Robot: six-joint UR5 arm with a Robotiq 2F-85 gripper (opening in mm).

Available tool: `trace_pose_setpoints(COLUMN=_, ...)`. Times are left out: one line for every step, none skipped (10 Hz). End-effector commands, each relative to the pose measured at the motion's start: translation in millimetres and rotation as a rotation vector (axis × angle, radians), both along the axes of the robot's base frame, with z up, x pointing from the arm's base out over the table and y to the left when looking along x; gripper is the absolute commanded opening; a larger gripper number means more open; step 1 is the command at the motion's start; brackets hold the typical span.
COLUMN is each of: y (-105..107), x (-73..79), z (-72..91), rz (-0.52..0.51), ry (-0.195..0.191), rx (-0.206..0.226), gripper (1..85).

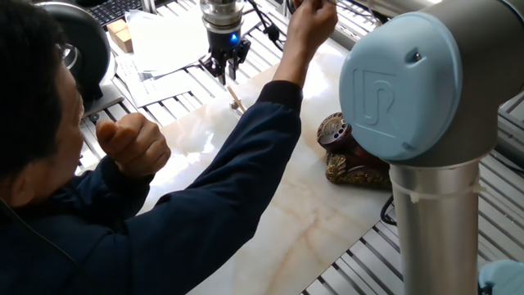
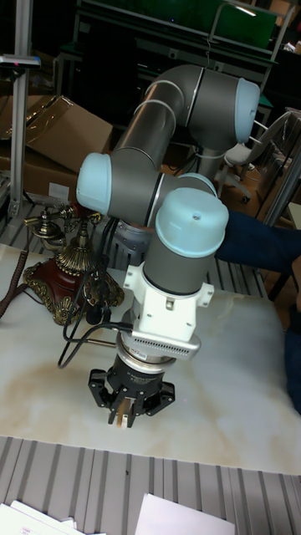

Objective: Dial a number on an old rotary phone

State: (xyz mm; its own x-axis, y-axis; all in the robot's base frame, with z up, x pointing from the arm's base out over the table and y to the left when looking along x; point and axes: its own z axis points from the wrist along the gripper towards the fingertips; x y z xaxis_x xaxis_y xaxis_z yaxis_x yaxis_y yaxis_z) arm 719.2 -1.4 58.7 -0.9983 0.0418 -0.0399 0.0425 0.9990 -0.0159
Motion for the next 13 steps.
trace_pose_setpoints(y=-4, x=11.1, z=5.7, rz=-0.017, ry=-0.041, rx=-0.003, gripper=32.3)
trace_pose_setpoints(y=-4, x=12.3, z=5.8, rz=-0.018, ry=-0.046, rx=-0.005, gripper=32.3)
trace_pose_setpoints(y=-3, x=13.5, z=5.8, rz=-0.019, ry=-0.05, rx=0.001, gripper=32.3)
trace_pose_setpoints(y=-3, x=13.9, z=5.9, rz=-0.022, ry=-0.052, rx=0.002, gripper=32.0)
trace_pose_setpoints(y=-1, x=14.7, z=5.9, rz=-0.029, ry=-0.055, rx=0.01, gripper=32.0)
trace_pose_setpoints(y=2, x=14.7, z=5.9, rz=-0.038, ry=-0.055, rx=0.02, gripper=32.0)
trace_pose_setpoints(y=3, x=14.4, z=2.9, rz=-0.046, ry=-0.054, rx=0.017, gripper=31.3)
trace_pose_setpoints(y=5, x=14.7, z=-7.0, rz=-0.05, ry=-0.06, rx=0.013, gripper=30.7)
trace_pose_setpoints(y=6, x=14.2, z=-11.8, rz=-0.052, ry=-0.062, rx=0.016, gripper=30.7)
trace_pose_setpoints(y=8, x=10.8, z=-14.9, rz=-0.051, ry=-0.054, rx=0.028, gripper=30.7)
trace_pose_setpoints(y=7, x=8.1, z=-16.7, rz=-0.046, ry=-0.047, rx=0.028, gripper=30.7)
trace_pose_setpoints(y=8, x=3.3, z=-20.3, rz=-0.045, ry=-0.036, rx=0.032, gripper=30.7)
trace_pose_setpoints(y=9, x=-0.4, z=-25.7, rz=-0.046, ry=-0.035, rx=0.033, gripper=30.7)
